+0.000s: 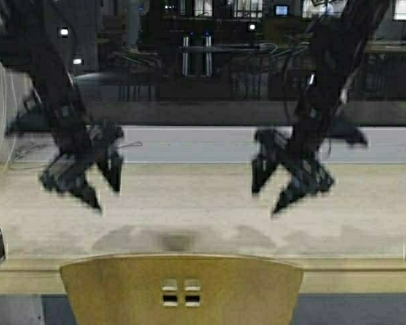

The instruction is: Push the chairs under the table

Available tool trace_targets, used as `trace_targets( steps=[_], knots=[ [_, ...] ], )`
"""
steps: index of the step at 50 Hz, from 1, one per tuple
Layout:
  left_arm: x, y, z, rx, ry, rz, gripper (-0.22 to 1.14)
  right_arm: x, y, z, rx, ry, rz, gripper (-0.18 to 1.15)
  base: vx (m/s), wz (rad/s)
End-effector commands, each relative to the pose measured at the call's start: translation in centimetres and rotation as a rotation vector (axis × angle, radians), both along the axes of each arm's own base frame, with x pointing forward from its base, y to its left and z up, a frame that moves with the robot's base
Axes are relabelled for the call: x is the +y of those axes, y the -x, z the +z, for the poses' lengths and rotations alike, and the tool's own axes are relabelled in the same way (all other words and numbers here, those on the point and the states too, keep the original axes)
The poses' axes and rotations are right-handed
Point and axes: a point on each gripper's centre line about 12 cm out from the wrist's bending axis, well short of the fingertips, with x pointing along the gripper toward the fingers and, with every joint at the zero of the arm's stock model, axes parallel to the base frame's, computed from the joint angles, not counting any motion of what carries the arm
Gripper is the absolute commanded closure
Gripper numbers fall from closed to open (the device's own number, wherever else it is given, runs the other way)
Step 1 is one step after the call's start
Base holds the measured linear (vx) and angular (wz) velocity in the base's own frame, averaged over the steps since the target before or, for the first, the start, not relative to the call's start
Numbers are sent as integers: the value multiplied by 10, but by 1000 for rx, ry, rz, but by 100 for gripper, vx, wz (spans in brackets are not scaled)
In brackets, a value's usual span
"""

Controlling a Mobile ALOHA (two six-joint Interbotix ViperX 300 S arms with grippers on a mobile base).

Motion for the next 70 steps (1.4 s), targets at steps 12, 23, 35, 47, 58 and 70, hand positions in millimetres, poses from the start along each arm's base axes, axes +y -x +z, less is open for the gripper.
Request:
trace_targets(
  steps=[12, 23, 35, 47, 58, 70],
  knots=[
    [6, -6, 140, -401, -172, -455, 8, -18, -28, 183, -592, 177, 331, 11, -8, 3],
    [20, 22, 190, -625, -525, -802, 8, -42, 3, 236, -837, 518, 609, 11, -14, 11],
    [32, 47, 249, -848, -704, -814, 8, -62, 28, 285, -1027, 748, 679, 11, -14, 23],
    [38, 50, 241, -904, -825, -829, 8, -71, 33, 267, -1065, 800, 664, 11, -19, 41],
    [43, 62, 236, -958, -855, -795, 8, -73, 37, 257, -1078, 799, 651, 11, -26, 37],
    [46, 69, 244, -992, -915, -818, 8, -73, 39, 253, -1071, 793, 649, 11, -26, 25]
  ],
)
